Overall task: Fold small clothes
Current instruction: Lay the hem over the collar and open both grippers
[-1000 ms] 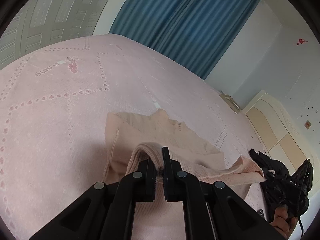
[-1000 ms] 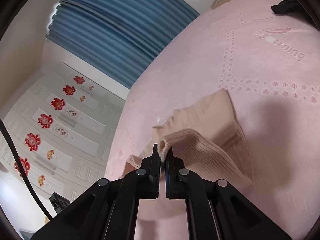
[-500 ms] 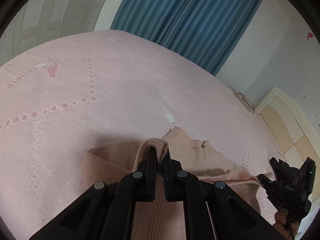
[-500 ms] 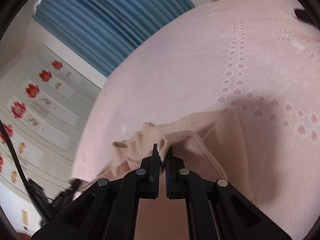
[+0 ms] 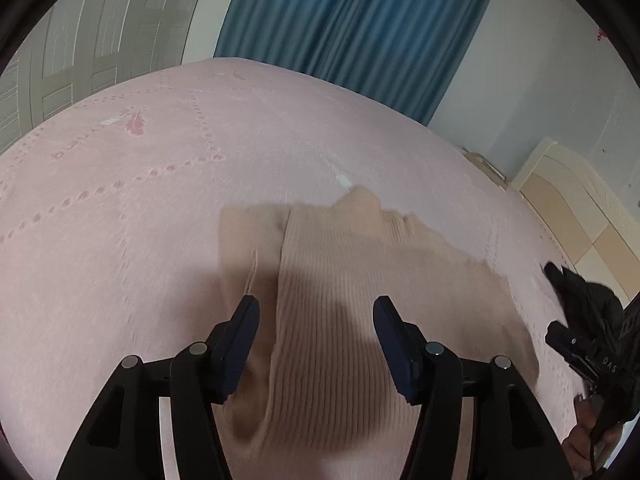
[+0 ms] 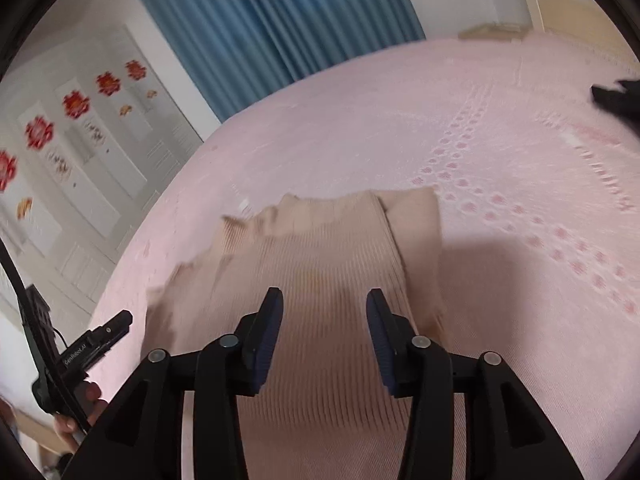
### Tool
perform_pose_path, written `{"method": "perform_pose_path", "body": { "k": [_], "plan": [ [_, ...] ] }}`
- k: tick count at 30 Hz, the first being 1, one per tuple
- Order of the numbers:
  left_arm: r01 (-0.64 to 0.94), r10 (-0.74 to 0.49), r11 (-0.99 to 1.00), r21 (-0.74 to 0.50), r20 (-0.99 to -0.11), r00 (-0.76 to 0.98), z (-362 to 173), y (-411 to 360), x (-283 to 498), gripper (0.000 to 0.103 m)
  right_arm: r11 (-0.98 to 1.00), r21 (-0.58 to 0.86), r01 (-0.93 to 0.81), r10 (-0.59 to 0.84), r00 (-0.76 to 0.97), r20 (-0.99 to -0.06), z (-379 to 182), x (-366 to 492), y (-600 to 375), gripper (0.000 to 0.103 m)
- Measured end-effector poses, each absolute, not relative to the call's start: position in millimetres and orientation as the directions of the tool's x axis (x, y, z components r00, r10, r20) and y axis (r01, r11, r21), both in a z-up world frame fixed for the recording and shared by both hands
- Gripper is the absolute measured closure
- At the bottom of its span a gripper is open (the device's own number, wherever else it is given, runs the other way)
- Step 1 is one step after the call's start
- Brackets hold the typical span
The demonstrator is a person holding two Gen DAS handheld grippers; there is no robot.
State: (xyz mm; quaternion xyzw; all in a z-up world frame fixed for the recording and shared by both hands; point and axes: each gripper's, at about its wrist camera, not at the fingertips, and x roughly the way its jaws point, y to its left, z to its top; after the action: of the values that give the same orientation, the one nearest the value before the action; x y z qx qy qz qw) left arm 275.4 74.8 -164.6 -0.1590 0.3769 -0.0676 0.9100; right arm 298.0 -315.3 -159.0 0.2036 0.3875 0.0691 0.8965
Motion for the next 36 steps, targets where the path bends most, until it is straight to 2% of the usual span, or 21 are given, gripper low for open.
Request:
{"method": "perform_pose_path", "body": {
  "k": [2, 5, 8, 11, 16, 21, 22, 24, 25, 26, 32, 36],
  "plan": [
    [0.01, -0.256, 0.938, -0.346, -0.674, 0.693, -168, 74, 248, 0.045, 0.907, 0.421, 0.022, 0.288, 0.696, -0.658, -162, 265, -319, 0.044],
    [0.006, -0.29, 0.925, -0.381, -0.694, 0.659, -177, 75, 216, 0.045, 0.899, 0.437, 0.04, 0.303, 0.663, -0.685, -176, 237, -324, 0.039],
    [-0.022, -0.357, 0.881, -0.473, -0.694, 0.625, -190, 83, 205, 0.045, 0.87, 0.485, 0.085, 0.363, 0.555, -0.748, -202, 234, -330, 0.039],
    [-0.06, -0.386, 0.855, -0.514, -0.711, 0.587, -206, 90, 209, 0.045, 0.833, 0.539, 0.126, 0.401, 0.534, -0.745, -213, 239, -338, 0.039],
    [-0.149, -0.519, 0.706, -0.692, -0.649, 0.556, -238, 113, 235, 0.045, 0.757, 0.628, 0.182, 0.448, 0.555, -0.701, -222, 250, -353, 0.039],
    [-0.16, -0.515, 0.691, -0.705, -0.636, 0.575, -242, 113, 253, 0.047, 0.678, 0.685, 0.266, 0.451, 0.585, -0.674, -234, 272, -364, 0.039],
    [-0.164, -0.507, 0.694, -0.701, -0.637, 0.581, -242, 111, 255, 0.047, 0.675, 0.686, 0.27, 0.449, 0.588, -0.673, -234, 275, -364, 0.04],
    [-0.172, -0.48, 0.71, -0.683, -0.648, 0.591, -241, 107, 257, 0.055, 0.705, 0.657, 0.266, 0.424, 0.584, -0.692, -234, 282, -361, 0.048],
    [-0.182, -0.455, 0.726, -0.663, -0.661, 0.597, -240, 105, 257, 0.074, 0.729, 0.632, 0.264, 0.405, 0.577, -0.709, -235, 284, -360, 0.065],
    [-0.18, -0.455, 0.731, -0.658, -0.667, 0.59, -241, 104, 257, 0.092, 0.763, 0.593, 0.257, 0.379, 0.566, -0.733, -234, 286, -357, 0.09],
    [-0.134, -0.469, 0.726, -0.675, -0.628, 0.62, -230, 107, 246, 0.094, 0.77, 0.608, 0.193, 0.403, 0.591, -0.699, -226, 278, -354, 0.094],
    [-0.111, -0.449, 0.76, -0.64, -0.641, 0.623, -218, 108, 219, 0.094, 0.774, 0.614, 0.152, 0.42, 0.603, -0.679, -213, 247, -354, 0.094]
  ]
}}
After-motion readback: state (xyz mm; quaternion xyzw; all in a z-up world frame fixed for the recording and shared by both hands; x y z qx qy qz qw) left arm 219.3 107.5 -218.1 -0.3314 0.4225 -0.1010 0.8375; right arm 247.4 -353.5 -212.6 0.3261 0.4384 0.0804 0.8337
